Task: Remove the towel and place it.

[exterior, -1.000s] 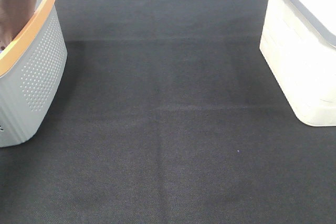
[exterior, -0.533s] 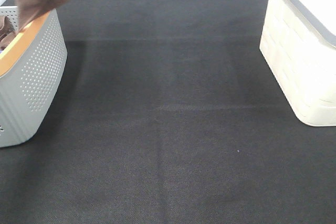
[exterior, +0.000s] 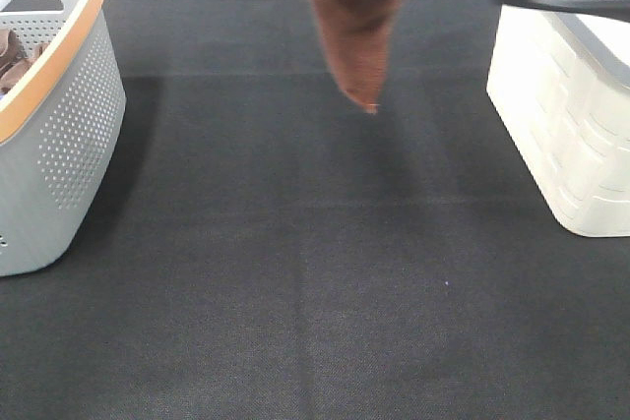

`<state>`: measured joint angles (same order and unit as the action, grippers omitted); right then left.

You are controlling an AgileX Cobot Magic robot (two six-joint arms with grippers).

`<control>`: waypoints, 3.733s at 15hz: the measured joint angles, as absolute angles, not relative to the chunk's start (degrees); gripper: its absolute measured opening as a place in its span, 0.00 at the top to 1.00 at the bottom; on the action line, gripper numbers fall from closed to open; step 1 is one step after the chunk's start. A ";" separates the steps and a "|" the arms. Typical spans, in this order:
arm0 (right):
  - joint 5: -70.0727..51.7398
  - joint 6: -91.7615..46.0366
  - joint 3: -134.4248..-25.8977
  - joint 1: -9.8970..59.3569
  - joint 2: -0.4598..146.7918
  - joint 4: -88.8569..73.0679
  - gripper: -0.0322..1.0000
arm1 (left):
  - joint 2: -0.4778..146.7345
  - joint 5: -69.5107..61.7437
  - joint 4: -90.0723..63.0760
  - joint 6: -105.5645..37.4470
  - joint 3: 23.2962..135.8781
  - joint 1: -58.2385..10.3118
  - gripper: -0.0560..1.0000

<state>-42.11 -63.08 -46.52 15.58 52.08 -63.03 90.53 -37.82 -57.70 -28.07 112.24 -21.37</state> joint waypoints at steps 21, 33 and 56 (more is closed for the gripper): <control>8.48 -73.63 -50.25 41.94 72.59 -66.18 0.45 | 90.81 -35.07 -47.38 -30.65 112.24 -31.80 0.93; 15.87 -73.63 -50.25 41.94 72.59 -67.95 0.32 | 88.24 -35.07 -42.74 -28.30 112.24 -31.80 0.93; 15.41 -73.63 -50.25 41.94 72.54 -69.44 0.71 | 88.24 -34.84 -28.36 -24.64 112.24 -31.80 0.93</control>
<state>15.41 -73.63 -50.25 41.94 72.54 -69.44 88.24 -34.84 -28.36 -24.64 112.24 -31.80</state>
